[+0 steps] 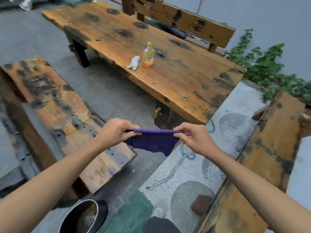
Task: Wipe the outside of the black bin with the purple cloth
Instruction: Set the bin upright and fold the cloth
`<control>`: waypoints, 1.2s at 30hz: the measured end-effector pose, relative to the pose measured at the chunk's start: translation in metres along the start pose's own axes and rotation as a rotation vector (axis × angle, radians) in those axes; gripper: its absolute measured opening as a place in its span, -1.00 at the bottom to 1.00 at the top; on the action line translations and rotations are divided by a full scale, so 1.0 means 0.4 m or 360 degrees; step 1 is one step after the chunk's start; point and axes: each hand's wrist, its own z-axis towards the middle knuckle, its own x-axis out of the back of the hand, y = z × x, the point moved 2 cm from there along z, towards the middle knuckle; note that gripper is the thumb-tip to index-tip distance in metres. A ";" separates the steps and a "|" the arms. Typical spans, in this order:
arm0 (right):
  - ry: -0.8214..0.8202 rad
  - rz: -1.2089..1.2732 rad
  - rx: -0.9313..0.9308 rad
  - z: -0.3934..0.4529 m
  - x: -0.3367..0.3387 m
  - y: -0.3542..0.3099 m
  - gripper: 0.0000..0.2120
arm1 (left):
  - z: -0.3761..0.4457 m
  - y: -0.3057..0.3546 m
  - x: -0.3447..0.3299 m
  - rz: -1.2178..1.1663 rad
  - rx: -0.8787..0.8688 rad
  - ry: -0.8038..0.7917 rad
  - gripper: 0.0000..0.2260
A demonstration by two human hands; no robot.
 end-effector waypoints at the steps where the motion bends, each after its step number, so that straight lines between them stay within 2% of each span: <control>1: 0.0034 -0.0006 -0.0049 0.012 0.030 0.037 -0.91 | 0.059 0.002 -0.025 0.0050 -0.0051 -0.0030 -0.76; 4: 0.0115 -0.0063 -0.0159 0.034 0.091 0.129 -0.91 | 0.199 0.012 -0.081 0.0092 -0.0102 -0.0095 -0.90; 11: 0.0295 -0.0081 -0.0447 0.088 0.205 0.308 -0.89 | 0.492 0.019 -0.197 0.0143 -0.0174 -0.0260 -0.86; 15: 0.0351 -0.0099 -0.0625 0.120 0.228 0.388 -0.86 | 0.634 0.002 -0.256 0.0087 -0.0123 -0.0373 -0.87; 31: 0.0449 0.0031 -0.1351 0.432 0.261 0.767 -0.84 | 1.196 -0.231 -0.581 -0.0113 -0.0326 -0.1065 -0.82; 36: 0.0512 0.0072 -0.1411 0.551 0.280 0.882 -0.77 | 1.364 -0.289 -0.665 -0.0018 -0.0332 -0.1111 -0.80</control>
